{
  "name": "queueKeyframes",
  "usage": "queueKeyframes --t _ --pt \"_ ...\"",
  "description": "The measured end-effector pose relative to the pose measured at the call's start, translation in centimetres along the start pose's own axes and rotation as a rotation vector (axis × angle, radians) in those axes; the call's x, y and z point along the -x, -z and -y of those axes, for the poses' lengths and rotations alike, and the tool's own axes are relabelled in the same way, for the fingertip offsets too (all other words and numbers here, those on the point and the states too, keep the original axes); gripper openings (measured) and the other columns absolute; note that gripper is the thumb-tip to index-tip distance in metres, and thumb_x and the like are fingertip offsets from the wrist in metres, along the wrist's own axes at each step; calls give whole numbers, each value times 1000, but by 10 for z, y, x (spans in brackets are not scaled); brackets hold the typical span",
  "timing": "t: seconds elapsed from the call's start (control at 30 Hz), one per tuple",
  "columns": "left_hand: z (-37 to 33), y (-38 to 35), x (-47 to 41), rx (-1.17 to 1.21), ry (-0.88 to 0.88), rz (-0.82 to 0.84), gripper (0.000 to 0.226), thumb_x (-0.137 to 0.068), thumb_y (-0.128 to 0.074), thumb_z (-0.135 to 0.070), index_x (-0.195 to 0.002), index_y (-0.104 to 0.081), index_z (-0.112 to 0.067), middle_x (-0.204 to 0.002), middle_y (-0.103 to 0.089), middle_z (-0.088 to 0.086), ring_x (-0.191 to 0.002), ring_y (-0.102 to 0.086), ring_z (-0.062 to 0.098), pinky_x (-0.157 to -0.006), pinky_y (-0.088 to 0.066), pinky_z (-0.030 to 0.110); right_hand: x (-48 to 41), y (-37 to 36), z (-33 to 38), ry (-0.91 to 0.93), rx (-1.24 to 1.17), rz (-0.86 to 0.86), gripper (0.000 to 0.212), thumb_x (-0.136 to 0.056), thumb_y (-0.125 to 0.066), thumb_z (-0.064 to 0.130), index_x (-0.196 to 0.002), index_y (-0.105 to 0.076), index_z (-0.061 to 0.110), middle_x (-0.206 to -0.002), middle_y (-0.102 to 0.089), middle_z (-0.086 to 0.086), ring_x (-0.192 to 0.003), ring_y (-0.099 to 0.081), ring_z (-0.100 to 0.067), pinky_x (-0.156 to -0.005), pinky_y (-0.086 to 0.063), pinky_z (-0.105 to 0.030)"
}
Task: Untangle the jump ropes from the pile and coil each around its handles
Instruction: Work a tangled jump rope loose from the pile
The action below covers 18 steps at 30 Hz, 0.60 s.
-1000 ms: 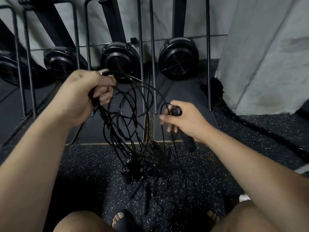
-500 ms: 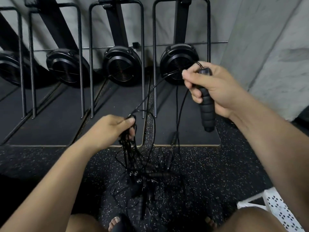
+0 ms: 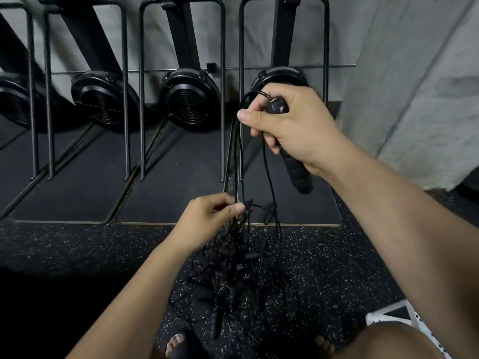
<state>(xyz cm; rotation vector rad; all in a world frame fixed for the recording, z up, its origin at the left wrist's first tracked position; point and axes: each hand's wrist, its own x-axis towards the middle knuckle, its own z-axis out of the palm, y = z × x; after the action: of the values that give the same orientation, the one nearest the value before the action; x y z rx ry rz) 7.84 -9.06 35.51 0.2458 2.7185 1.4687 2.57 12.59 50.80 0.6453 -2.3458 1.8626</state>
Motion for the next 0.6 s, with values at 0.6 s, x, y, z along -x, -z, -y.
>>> queueKeyframes --t 0.6 --pt "-43 -11 -22 65 -18 -191 28 -94 -79 -46 -75 -78 -25 -55 -60 -3 -49 -45 14 -51 -39 29 60 -28 -86 -354 -14 -168 30 -89 -86 46 -87 -74 18 -74 -73 -16 -55 -59 -20 -53 -50 -35"
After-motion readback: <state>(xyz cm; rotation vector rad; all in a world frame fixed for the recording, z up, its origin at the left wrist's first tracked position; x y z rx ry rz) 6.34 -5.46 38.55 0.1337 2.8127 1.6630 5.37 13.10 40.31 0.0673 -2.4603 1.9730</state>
